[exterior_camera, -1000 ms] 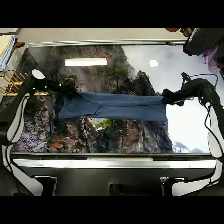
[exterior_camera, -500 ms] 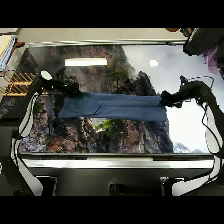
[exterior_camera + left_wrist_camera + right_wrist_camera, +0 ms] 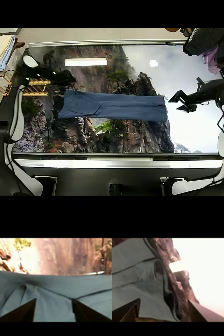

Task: Fold the clothes and pants, and hang the long-sleeved shirts on hangers.

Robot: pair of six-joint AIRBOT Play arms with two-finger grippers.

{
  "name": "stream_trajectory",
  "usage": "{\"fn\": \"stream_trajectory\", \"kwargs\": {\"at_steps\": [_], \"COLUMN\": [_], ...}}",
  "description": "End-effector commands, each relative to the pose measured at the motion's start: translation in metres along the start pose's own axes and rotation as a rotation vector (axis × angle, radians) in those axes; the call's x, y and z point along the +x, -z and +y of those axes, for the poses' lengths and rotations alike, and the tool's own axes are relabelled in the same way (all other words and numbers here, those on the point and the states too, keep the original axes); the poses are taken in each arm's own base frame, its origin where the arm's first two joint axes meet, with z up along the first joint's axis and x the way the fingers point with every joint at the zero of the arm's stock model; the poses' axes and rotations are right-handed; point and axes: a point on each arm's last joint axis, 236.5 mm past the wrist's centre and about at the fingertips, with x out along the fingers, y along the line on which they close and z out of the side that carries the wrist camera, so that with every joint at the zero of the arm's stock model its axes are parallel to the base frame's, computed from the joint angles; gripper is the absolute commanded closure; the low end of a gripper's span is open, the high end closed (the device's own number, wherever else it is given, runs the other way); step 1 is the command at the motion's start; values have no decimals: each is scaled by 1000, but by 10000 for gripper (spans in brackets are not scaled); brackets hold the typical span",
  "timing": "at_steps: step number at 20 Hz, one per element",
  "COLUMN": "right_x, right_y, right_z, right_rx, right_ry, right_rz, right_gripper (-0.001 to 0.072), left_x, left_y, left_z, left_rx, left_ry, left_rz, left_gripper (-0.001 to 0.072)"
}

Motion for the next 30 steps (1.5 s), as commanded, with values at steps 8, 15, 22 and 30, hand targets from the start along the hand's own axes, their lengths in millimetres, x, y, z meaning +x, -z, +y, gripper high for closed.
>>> {"fn": "stream_trajectory", "kwargs": {"at_steps": [8, 15, 22, 30], "right_x": [42, 64, 90, 30], "right_y": [-1, 4, 1, -2], "right_z": [3, 21, 30, 53], "right_rx": [56, 6, -36, -89], "right_ry": [-163, -136, -23, 6], "right_rz": [76, 84, 38, -38], "right_gripper": [56, 59, 404, 682], "left_x": [-101, -85, -83, -47], "left_y": [-1, 10, 11, 32], "left_z": [-12, -14, -13, -36], "left_rx": [131, 124, 124, 75], "left_ry": [-189, -183, -182, -37], "left_rz": [-84, -40, -34, 48], "left_gripper": [144, 144, 145, 655]}}
